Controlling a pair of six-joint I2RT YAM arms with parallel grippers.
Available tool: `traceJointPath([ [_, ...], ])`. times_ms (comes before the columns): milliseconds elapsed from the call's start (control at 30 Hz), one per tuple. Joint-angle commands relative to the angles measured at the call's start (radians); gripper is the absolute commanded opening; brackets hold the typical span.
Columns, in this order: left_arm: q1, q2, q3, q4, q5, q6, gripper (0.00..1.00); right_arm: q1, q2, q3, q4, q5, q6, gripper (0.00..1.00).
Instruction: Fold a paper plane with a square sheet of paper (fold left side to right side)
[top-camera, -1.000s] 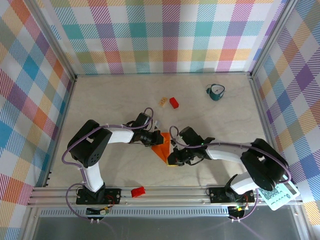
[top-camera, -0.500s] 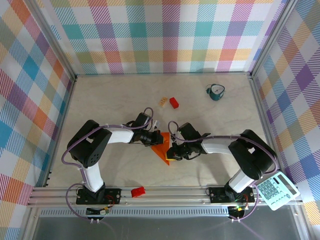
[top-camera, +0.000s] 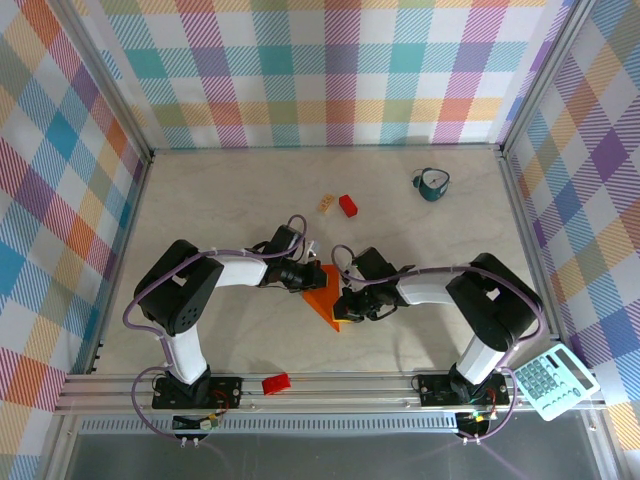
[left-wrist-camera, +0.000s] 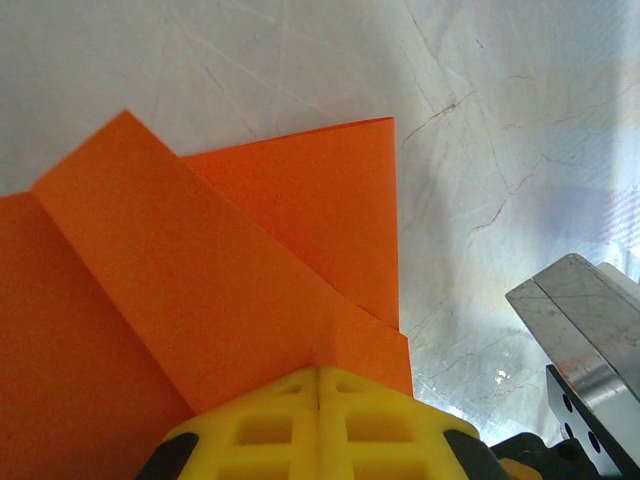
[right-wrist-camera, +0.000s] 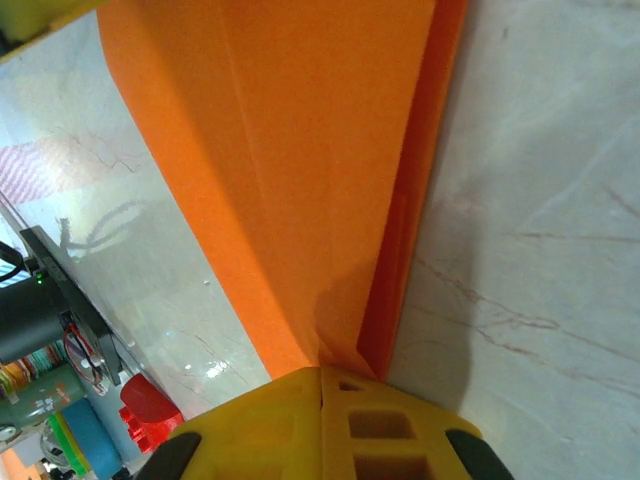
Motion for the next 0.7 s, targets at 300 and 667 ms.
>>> traceJointPath([
  [300, 0.030, -0.151, -0.026, -0.027, -0.033, 0.015, 0.00, 0.034, 0.051, -0.016, -0.241, 0.220, -0.032, 0.00],
  [667, -0.025, -0.241, -0.207, 0.204, 0.028, -0.066, 0.00, 0.034, 0.088, -0.026, -0.262, 0.276, -0.037, 0.00],
])
